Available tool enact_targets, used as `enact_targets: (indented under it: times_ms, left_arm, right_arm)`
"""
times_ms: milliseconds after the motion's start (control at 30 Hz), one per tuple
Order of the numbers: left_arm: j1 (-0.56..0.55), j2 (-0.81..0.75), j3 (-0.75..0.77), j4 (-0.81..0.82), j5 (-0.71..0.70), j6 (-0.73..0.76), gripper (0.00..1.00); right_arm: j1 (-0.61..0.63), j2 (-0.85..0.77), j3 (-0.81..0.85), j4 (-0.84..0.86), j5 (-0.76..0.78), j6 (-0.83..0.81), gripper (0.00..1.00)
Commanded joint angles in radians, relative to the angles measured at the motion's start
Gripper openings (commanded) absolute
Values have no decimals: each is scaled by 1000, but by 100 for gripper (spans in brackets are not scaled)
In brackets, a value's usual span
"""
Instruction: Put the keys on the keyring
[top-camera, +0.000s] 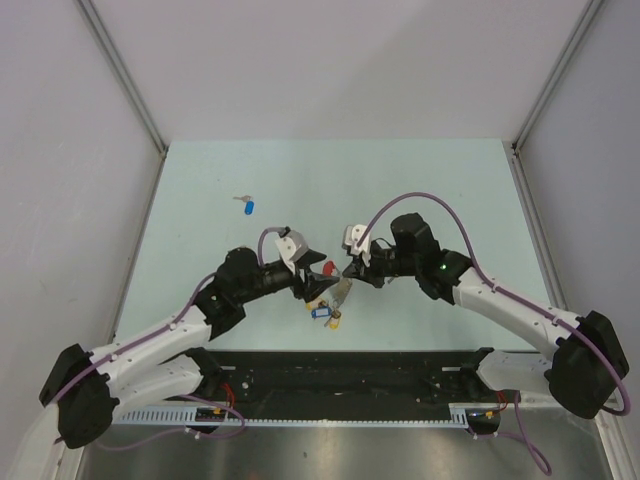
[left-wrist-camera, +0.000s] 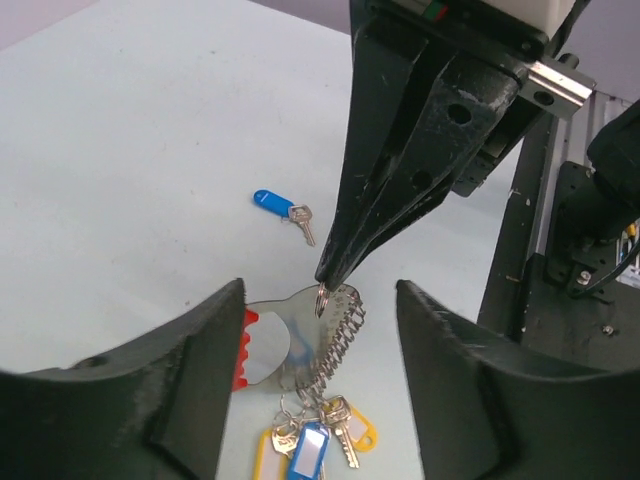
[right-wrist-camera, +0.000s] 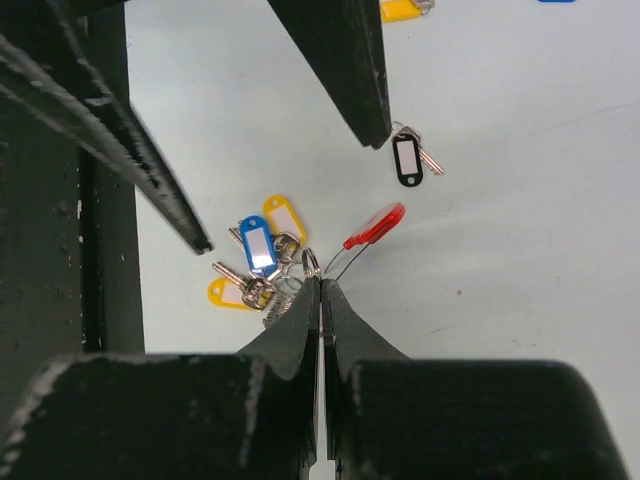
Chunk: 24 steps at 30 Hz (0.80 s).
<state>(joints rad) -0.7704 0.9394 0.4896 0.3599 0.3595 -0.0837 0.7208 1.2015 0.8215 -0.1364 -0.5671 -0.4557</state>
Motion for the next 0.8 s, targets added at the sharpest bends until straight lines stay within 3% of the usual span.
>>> enact_targets:
  times_ms: [0,367,767]
  left_arm:
    - [-1,27,18,10,79,114,61]
    - [0,87,-13,53,140,242,46]
    - [0,162,38,-22,176,254,29]
  right_arm:
    - [12,-13,36,-68,-16,-75,0]
    - [34,-2,51,-95,-10,-92,0]
    - [39,0,61,-111,-13,-98,0]
